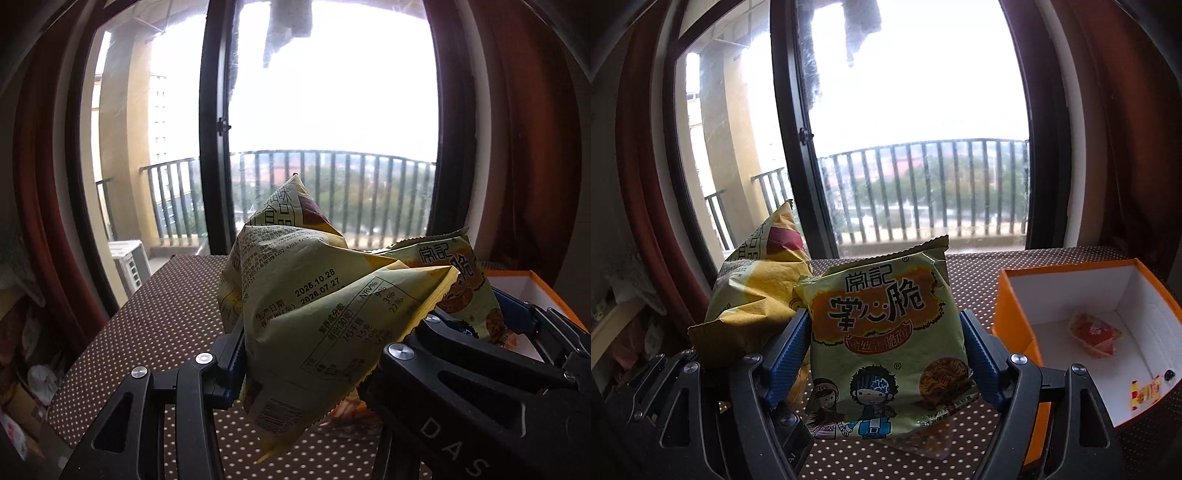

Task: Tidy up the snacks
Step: 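Carry both held bags over the orange box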

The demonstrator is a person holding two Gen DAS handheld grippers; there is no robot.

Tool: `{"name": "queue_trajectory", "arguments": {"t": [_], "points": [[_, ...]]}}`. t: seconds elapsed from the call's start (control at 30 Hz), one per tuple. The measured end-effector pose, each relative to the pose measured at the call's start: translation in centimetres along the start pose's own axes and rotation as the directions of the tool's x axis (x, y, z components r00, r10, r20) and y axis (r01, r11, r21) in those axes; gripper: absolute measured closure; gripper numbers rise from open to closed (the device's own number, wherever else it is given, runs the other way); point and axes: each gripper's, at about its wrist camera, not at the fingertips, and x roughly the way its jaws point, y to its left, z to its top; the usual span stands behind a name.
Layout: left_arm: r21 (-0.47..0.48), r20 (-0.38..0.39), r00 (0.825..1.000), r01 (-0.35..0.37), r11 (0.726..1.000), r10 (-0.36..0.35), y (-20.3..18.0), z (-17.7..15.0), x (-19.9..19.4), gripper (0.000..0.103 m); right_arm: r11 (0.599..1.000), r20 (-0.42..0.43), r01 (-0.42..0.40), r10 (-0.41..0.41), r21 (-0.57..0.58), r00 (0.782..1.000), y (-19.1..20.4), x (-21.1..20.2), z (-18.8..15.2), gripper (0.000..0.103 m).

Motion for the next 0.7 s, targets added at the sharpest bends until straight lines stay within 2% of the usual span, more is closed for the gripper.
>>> {"name": "queue_trajectory", "arguments": {"t": [0.3,0.7], "points": [[-0.030,0.023,0.998,0.059,0.998,-0.058,-1.6,0.5,0.9,0.054,0.999,0.039,0.040,-0.041,0.021,0.998,-1.5,-1.0,-0.1,0.022],[0.038,0.020,0.990,0.139,0.990,-0.140,-4.8,2.3,2.9,0.054,0.990,0.071,0.120,-0.126,0.077,0.989,-3.9,-1.6,-0.1,0.022]]}}
